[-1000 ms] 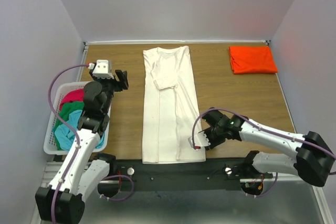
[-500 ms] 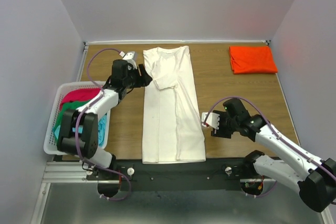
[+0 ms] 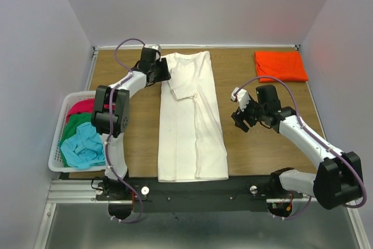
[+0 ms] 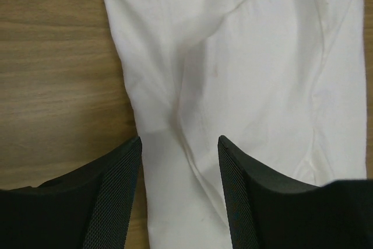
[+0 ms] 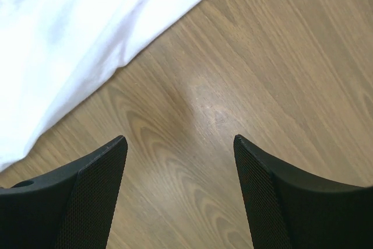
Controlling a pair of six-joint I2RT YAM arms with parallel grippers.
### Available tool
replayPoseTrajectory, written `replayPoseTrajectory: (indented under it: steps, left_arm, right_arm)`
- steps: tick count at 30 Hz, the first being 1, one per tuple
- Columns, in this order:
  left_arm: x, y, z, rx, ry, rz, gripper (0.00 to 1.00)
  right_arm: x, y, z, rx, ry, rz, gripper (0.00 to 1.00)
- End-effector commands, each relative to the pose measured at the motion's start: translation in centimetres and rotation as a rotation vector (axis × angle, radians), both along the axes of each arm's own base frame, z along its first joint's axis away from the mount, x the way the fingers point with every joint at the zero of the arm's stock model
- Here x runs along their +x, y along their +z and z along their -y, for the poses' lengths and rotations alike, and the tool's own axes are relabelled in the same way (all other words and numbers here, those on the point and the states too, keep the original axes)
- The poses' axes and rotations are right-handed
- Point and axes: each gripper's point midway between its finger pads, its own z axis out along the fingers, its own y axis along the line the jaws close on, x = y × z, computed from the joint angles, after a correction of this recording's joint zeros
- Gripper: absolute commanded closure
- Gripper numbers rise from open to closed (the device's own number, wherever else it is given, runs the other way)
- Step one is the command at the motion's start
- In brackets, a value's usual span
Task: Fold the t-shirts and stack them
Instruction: Fold the tshirt
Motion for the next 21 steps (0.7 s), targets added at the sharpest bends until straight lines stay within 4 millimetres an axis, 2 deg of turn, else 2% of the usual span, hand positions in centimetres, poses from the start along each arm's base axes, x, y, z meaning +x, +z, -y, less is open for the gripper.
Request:
replayPoseTrajectory:
  steps: [1, 2, 5, 9, 16, 17, 18, 19, 21]
  left_arm:
    - [0.8, -2.9, -1.5, 0.123, 0.027, -0.092, 0.41]
    - [1.3, -2.5, -1.4, 0.129, 0.021, -0.092, 0.41]
    - [1.8, -4.3, -1.6, 0.152, 0.019, -0.135, 0.49]
    - [2.7, -4.6, -2.1, 0.175, 0.041, -0.145, 0.52]
    - [3.0, -6.2, -2.8, 0.184, 0.032, -0.195, 0.64]
    - [3.0, -6.4, -2.8, 0.181, 0.025, -0.198, 0.72]
    - [3.0, -6.4, -2.4, 0.168, 0.01, -0.197, 0.75]
    - [3.1, -6.6, -2.4, 0.163, 0.006, -0.201, 0.85]
    - [3.8, -6.0, -2.8, 0.158, 0.014, -0.188, 0.93]
  right_arm:
    - [0.1, 0.8, -0.9, 0.097, -0.007, -0.026, 0.19]
    - [-0.1, 0.9, -0.9, 0.106, -0.007, -0.019, 0.19]
    - [-0.2, 1.0, -0.7, 0.115, -0.012, -0.016, 0.19]
    - [-0.1, 1.1, -0.6, 0.129, -0.016, -0.021, 0.19]
    - [-0.1, 1.4, -0.6, 0.149, -0.016, -0.023, 0.19]
    - [-0.1, 1.4, -0.6, 0.149, -0.018, -0.022, 0.19]
    - [-0.1, 1.5, -0.5, 0.151, -0.02, -0.02, 0.19]
    - [-0.1, 1.5, -0.5, 0.152, -0.02, -0.019, 0.19]
    - [-0.1, 1.5, -0.4, 0.153, -0.022, -0.022, 0.19]
